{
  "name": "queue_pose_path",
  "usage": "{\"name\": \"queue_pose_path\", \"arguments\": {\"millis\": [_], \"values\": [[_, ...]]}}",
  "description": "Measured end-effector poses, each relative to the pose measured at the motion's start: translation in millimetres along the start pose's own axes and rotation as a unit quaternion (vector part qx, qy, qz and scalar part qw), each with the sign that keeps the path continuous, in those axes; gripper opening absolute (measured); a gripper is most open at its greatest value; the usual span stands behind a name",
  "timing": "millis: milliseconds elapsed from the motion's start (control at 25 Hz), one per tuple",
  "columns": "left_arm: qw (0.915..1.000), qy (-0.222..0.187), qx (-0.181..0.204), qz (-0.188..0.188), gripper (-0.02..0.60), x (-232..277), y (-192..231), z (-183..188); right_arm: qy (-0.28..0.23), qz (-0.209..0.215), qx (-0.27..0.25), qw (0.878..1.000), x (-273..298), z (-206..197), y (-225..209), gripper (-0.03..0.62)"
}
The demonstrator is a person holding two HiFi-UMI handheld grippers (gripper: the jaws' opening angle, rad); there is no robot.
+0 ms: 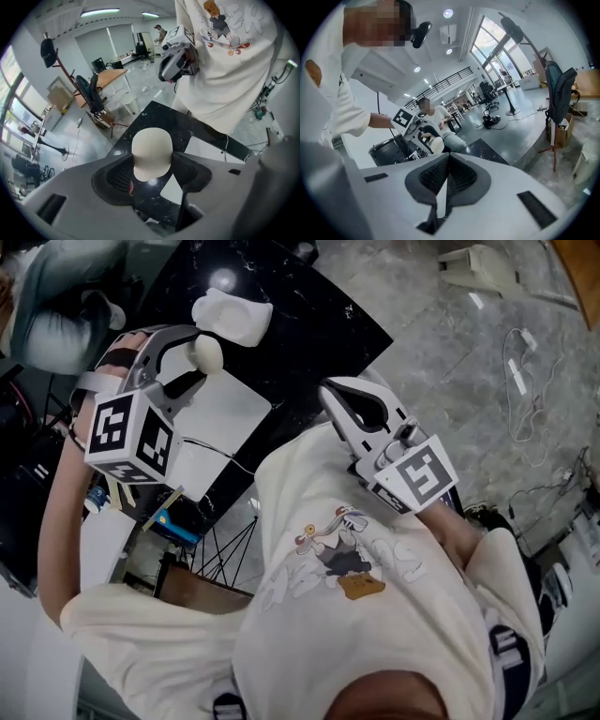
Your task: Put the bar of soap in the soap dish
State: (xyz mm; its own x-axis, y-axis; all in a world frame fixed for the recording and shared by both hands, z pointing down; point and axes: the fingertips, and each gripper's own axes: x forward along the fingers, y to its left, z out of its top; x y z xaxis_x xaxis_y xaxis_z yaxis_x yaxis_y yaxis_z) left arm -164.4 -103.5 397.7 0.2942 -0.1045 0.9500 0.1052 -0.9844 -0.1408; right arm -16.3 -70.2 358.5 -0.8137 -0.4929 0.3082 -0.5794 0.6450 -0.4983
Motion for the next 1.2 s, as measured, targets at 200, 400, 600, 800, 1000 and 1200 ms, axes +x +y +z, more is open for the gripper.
{"name": "queue_pose_path", "arguments": {"millis": [200, 400, 600, 800, 1000, 1200], "values": [[0.9938, 0.038, 0.102, -0.021, 0.259, 34.4, 9.6, -3.7, -0.003, 0.003, 0.008, 1.0, 6.7, 1.0, -1.6, 0.006], [0.9855, 0.051, 0.155, -0.045, 0.259, 60.4, 15.1, -11.3, -0.001, 0.004, 0.019, 1.0, 13.9, -2.2, -2.0, 0.006], [0.9778, 0.064, 0.193, -0.051, 0.259, 85.6, 28.5, -24.1, -0.004, -0.003, 0.031, 1.0, 18.2, -5.0, -8.9, 0.006], [0.9729, 0.069, 0.211, -0.064, 0.259, 112.9, 26.9, -30.3, -0.009, -0.003, 0.043, 0.999, 19.0, -5.8, -4.8, 0.006], [0.9714, 0.07, 0.212, -0.082, 0.259, 126.3, 23.4, -36.8, 0.004, -0.016, 0.051, 0.999, 21.8, -11.4, -9.6, 0.006], [0.9729, 0.074, 0.195, -0.099, 0.259, 137.3, 18.9, -40.3, 0.014, -0.019, 0.051, 0.998, 24.7, -13.0, -12.5, 0.006]]}}
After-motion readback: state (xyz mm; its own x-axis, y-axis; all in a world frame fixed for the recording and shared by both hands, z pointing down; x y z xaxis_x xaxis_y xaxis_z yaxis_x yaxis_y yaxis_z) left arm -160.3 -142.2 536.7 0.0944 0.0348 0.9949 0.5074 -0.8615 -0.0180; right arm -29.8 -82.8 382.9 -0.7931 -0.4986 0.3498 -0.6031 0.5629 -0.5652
